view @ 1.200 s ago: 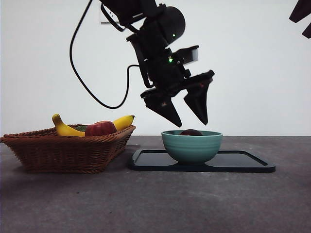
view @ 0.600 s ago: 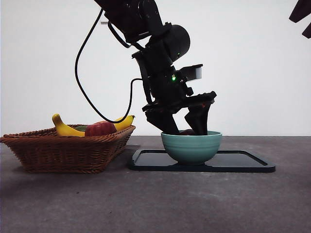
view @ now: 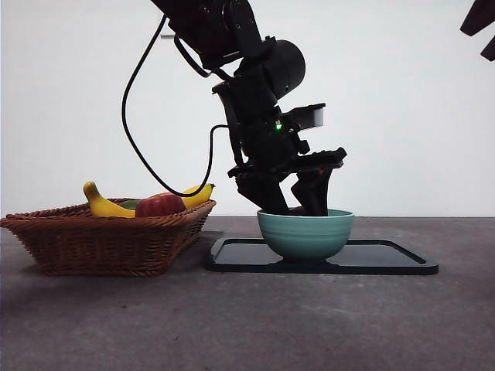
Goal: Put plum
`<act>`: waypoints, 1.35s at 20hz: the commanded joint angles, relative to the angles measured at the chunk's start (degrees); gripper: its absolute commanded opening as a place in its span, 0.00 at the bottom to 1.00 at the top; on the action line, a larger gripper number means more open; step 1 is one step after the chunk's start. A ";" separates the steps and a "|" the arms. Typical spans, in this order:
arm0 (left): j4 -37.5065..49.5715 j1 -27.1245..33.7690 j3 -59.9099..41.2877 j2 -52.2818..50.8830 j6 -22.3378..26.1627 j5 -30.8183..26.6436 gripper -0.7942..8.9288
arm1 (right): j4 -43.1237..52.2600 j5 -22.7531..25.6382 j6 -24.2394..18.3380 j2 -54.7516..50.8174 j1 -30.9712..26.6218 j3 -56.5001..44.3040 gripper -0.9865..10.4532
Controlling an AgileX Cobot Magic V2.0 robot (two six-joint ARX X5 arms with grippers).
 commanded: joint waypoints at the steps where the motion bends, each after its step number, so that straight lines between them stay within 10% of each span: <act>1: -0.24 -0.61 1.66 1.90 0.55 -0.13 0.33 | 0.35 -0.15 -0.50 0.28 0.35 0.44 0.23; 14: -1.64 -0.15 1.95 -10.95 0.50 -0.13 0.33 | 0.35 0.00 -0.59 0.26 0.35 0.44 0.23; 27: -21.27 11.87 1.90 -38.27 -0.83 -0.15 0.33 | 0.98 0.02 -0.96 0.26 0.33 0.44 0.23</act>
